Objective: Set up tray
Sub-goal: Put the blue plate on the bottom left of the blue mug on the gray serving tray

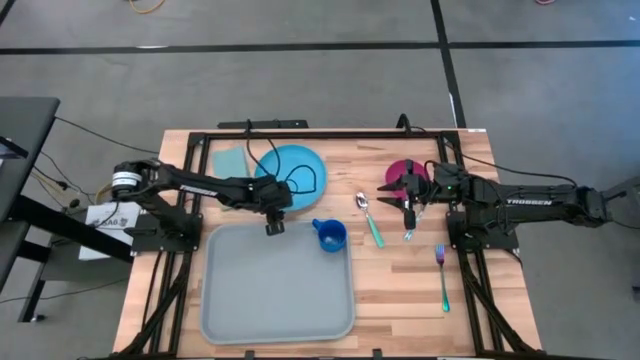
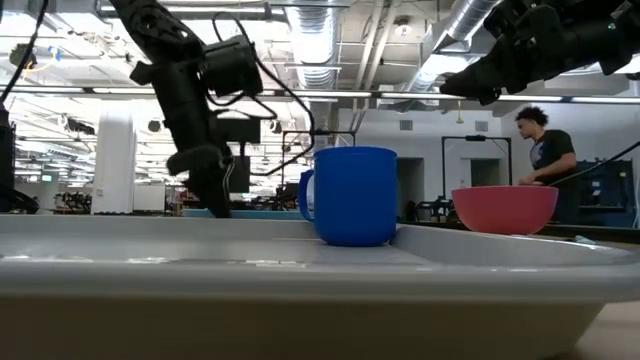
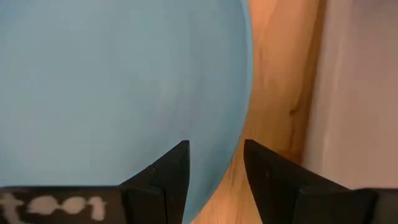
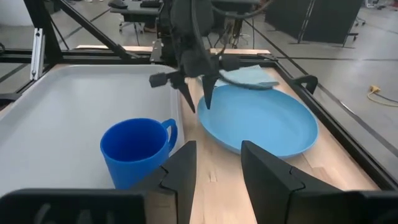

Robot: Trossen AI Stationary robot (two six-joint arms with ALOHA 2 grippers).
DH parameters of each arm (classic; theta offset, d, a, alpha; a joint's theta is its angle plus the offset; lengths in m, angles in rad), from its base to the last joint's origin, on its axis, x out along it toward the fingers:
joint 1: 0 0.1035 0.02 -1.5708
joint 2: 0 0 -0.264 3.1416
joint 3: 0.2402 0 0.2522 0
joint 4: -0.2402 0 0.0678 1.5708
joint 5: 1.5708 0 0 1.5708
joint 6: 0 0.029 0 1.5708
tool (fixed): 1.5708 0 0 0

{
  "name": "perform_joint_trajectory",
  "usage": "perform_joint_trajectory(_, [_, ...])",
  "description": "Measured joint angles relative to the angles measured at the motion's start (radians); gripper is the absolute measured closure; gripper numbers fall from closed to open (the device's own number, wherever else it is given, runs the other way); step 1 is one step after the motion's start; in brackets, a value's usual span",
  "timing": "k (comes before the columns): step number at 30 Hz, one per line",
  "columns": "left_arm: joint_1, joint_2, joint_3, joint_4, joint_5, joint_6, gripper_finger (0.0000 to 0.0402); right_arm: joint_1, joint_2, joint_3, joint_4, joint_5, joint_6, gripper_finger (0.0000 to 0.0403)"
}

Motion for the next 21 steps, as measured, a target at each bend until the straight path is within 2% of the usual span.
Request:
perform_joint_trajectory(7, [-0.002,0.068,0.004,0.015,-0.045,0.035,0.0291,0.000,0.000,0.000,-0.013,0.000,0.000,0.0285])
perform_joint_trajectory(11, [-0.004,0.073,0.004,0.025,-0.066,0.063,0.0338,0.000,0.000,0.000,-0.014,0.000,0.000,0.0285])
perform_joint_trajectory(14, [-0.007,0.077,0.027,0.004,-0.121,0.068,0.0384,0.000,0.000,0.000,-0.015,0.000,0.000,0.0285])
perform_joint_trajectory(17, [-0.031,0.079,0.083,-0.110,-0.189,0.068,0.0393,0.000,0.000,0.000,-0.015,0.000,0.000,0.0285])
perform_joint_trajectory(21, [-0.073,0.079,0.225,-0.364,-0.233,0.045,0.0398,0.000,0.000,0.000,-0.018,0.001,0.000,0.0285])
